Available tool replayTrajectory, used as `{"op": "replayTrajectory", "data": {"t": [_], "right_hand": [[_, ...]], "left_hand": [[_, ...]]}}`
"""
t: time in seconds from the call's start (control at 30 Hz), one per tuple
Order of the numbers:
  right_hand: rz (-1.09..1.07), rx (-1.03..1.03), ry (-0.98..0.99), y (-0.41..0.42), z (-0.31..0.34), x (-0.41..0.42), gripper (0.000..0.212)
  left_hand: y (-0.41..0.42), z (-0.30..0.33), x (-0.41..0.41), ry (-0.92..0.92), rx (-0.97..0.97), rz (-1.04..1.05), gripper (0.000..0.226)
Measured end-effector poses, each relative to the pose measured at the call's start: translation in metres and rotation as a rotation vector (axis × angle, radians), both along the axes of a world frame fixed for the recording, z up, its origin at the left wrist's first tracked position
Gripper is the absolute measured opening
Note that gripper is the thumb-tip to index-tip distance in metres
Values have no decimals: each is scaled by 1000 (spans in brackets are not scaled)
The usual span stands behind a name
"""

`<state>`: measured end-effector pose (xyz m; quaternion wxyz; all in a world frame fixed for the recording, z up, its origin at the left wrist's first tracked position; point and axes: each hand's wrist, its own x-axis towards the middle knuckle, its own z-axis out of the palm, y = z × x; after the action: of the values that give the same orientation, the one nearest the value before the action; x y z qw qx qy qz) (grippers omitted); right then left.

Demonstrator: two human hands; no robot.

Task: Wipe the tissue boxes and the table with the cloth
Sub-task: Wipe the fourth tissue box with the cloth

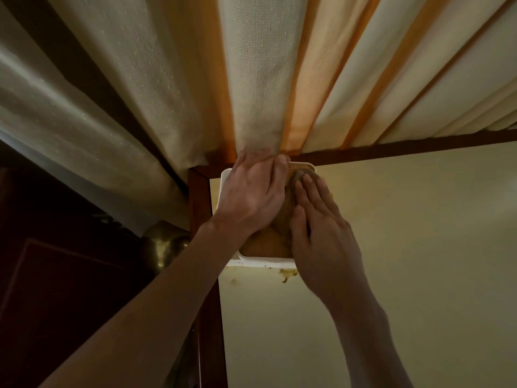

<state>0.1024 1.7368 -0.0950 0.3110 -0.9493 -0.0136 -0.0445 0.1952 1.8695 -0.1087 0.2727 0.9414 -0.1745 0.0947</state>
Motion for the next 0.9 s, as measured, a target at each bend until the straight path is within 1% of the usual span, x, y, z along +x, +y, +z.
{"op": "replayTrajectory", "data": {"t": [0.03, 0.13, 0.2, 0.3, 0.37, 0.5, 0.57, 0.63, 0.7, 0.8, 0.9], "right_hand": [[-3, -9, -5, -1, 0, 9, 57], [-1, -29, 4, -4, 0, 27, 58], [5, -25, 0, -4, -1, 29, 58], [1, -3, -7, -5, -1, 27, 55], [-10, 32, -10, -5, -2, 27, 50], [-24, 163, -3, -5, 2, 27, 51], [-29, 199, 5, -3, 4, 28, 50], [-44, 188, 14, -2, 3, 28, 49], [-56, 226, 8, -3, 5, 27, 50], [-68, 272, -38, -12, 17, 29, 47], [-66, 246, -109, -24, 29, 42, 44]], "left_hand": [[0, 2, 0, 5, -6, 2, 52], [-3, 5, -5, -27, 65, -11, 53], [-3, 7, -6, 6, 31, 5, 54], [-4, 1, -5, 6, -3, 21, 53], [-3, 1, -3, 36, -76, 35, 56], [-3, 5, -6, 26, -149, 11, 54], [-2, 10, -5, 82, -217, 24, 57], [0, 12, -7, 136, -284, 11, 55], [6, 19, -17, 152, -307, 7, 54], [16, 33, -47, 190, -269, 131, 57], [11, 44, -86, 287, -301, 260, 60]]}}
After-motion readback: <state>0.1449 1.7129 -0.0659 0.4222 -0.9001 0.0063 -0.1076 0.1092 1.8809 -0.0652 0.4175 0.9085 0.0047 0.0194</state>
